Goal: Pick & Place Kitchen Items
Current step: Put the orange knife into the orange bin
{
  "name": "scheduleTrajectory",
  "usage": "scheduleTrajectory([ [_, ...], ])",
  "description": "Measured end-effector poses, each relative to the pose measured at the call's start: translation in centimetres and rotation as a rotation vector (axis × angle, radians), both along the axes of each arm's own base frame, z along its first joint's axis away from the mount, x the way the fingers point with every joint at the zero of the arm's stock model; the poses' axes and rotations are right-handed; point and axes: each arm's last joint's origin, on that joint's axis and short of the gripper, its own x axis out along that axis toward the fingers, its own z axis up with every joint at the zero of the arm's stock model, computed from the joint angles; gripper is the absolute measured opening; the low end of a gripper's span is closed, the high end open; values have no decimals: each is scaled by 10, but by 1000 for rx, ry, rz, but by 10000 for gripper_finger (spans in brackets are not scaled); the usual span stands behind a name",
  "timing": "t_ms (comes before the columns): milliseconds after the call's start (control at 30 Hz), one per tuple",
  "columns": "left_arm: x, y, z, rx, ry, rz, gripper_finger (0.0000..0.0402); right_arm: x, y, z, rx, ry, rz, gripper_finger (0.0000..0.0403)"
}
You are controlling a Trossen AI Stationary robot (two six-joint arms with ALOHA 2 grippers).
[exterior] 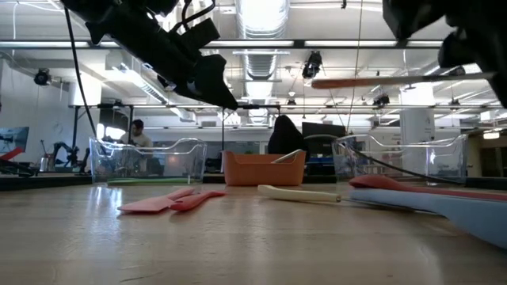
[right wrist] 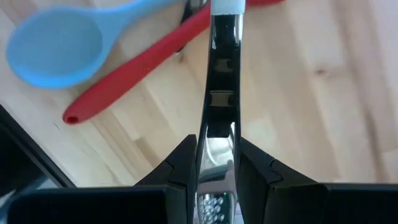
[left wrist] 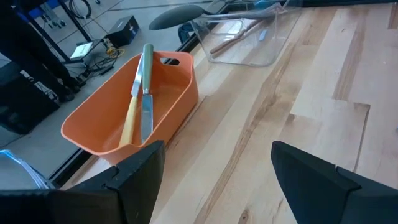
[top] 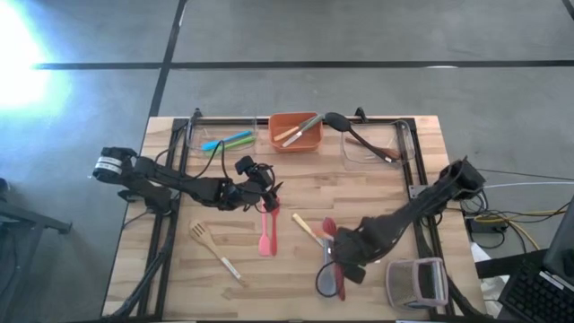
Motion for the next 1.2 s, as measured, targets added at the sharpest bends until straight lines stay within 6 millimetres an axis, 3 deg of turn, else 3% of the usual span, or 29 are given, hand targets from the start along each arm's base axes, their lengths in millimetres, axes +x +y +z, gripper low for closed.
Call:
scheduleTrajectory([
  [333, -1, 0, -1, 15, 25, -7, 296, -9, -43, 37, -96, -95, -34, 66],
  [800, -2, 0, -3, 16, 54, -6, 296, 2, -130, 51, -313, -50, 71, 66],
  [1200, -3, 0, -4, 12, 59, -3, 296, 8, -207, 81, -483, -51, 108, 66],
])
